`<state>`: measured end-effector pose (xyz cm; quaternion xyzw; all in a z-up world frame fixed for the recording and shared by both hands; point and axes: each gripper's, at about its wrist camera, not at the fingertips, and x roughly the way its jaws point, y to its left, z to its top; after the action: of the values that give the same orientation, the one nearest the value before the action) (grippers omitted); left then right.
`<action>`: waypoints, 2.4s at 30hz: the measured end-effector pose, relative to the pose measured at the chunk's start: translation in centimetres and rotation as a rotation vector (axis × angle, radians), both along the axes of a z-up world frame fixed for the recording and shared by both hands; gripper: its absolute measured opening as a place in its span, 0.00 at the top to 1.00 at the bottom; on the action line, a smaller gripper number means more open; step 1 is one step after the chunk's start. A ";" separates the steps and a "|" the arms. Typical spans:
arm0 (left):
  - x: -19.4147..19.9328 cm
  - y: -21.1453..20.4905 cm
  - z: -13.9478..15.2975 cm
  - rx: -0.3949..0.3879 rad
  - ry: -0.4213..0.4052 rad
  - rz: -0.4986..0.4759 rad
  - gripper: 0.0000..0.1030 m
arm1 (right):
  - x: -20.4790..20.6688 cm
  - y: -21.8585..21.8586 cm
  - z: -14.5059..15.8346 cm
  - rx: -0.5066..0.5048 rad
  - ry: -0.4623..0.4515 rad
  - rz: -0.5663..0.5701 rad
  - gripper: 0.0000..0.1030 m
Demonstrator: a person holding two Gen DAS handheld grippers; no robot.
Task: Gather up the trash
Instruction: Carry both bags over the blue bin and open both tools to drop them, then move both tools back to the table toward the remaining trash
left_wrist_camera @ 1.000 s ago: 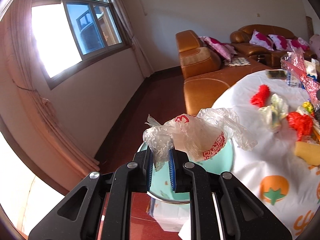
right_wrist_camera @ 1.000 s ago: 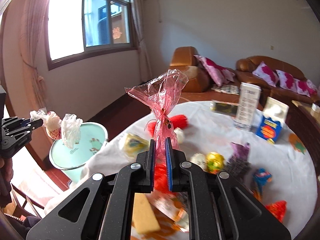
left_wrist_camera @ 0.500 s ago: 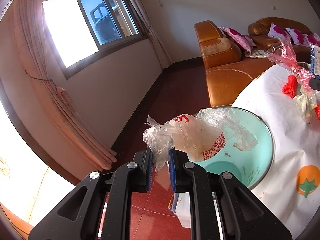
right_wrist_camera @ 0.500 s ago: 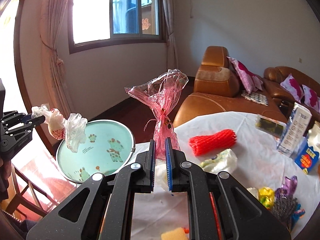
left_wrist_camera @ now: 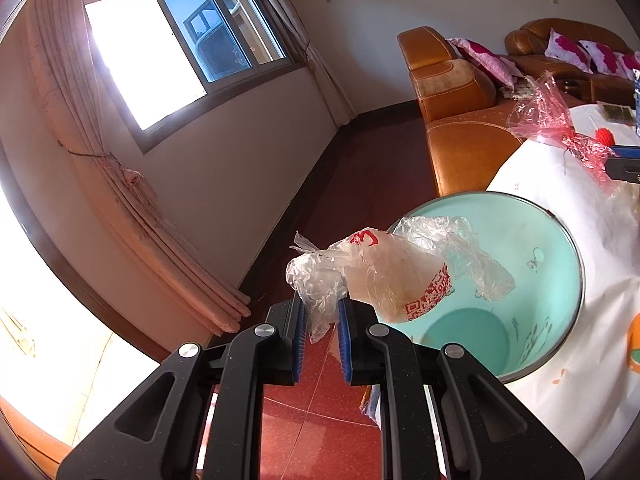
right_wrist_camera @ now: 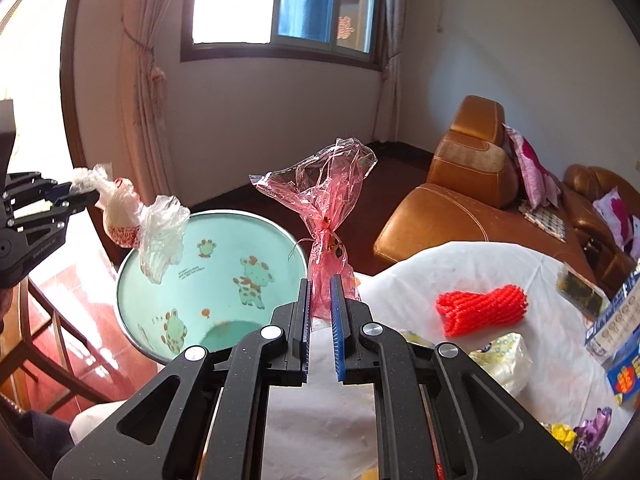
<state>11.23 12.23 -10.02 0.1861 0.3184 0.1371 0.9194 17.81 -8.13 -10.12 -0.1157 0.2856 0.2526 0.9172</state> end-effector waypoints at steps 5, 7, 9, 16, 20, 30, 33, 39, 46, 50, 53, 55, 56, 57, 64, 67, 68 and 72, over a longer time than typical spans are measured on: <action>0.1 -0.1 -0.3 0.022 0.009 -0.002 0.87 | 0.0 1.6 -0.6 -0.082 -0.006 0.025 0.90; 0.0 -0.1 -0.4 0.032 0.009 -0.002 0.87 | 0.0 2.0 -0.9 -0.103 -0.007 0.030 0.90; 0.0 0.0 -0.5 0.042 0.008 -0.001 0.87 | 0.0 2.4 -1.0 -0.117 -0.006 0.038 0.90; 0.1 -0.6 -1.0 0.064 0.017 -0.007 0.87 | -0.3 3.4 -1.4 -0.162 -0.023 0.057 0.90; 0.0 -0.8 -1.0 0.076 0.017 -0.011 0.87 | -0.5 3.7 -1.6 -0.175 -0.025 0.063 0.90; 0.0 -0.9 -0.9 0.069 0.024 -0.024 0.85 | -0.5 4.2 -1.8 -0.181 -0.026 0.082 0.90; 0.0 -0.9 -0.9 0.060 0.025 -0.027 0.83 | -0.6 4.3 -1.8 -0.182 -0.029 0.087 0.89; -0.3 -1.1 -0.8 0.044 0.008 -0.049 0.53 | -0.6 4.2 -1.8 -0.154 -0.025 0.100 0.64; -0.4 -1.3 -0.8 0.043 0.005 -0.049 0.41 | -0.9 4.0 -1.6 -0.138 -0.034 0.077 0.58; -0.5 -1.4 -0.5 0.037 -0.002 -0.046 0.40 | -1.6 3.0 0.0 -0.102 -0.060 0.029 0.53; -0.7 -1.9 -0.4 0.025 -0.001 -0.060 0.39 | -2.9 1.0 1.6 -0.084 -0.086 -0.030 0.50; -0.8 -2.5 -0.4 0.009 0.005 -0.077 0.37 | -4.0 -1.3 2.5 -0.068 -0.100 -0.083 0.45; -0.9 -2.9 -0.5 0.003 0.010 -0.089 0.37 | -4.8 -3.0 2.8 -0.059 -0.102 -0.124 0.45; -1.0 -3.5 -0.5 -0.004 0.016 -0.107 0.37 | -5.3 -4.4 2.9 -0.052 -0.101 -0.155 0.44; -1.9 -8.9 -0.8 -0.022 0.030 -0.239 0.34 | -10.5 -18.5 1.8 0.017 -0.037 -0.530 0.44; -2.2 -11.4 -1.0 -0.026 0.045 -0.295 0.34 | -12.7 -22.7 0.5 0.057 -0.002 -0.640 0.43; -2.3 -12.2 -1.0 -0.028 0.047 -0.310 0.34 | -13.4 -23.8 0.1 0.068 0.004 -0.673 0.42; -2.1 -15.2 -1.1 -0.034 0.050 -0.359 0.33 | -15.7 -26.4 -1.5 0.089 0.024 -0.742 0.42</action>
<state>9.11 -2.93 -11.10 0.2276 0.3049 -0.0392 0.9240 2.08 -34.49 -11.61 0.0388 0.3074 -0.0837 0.9471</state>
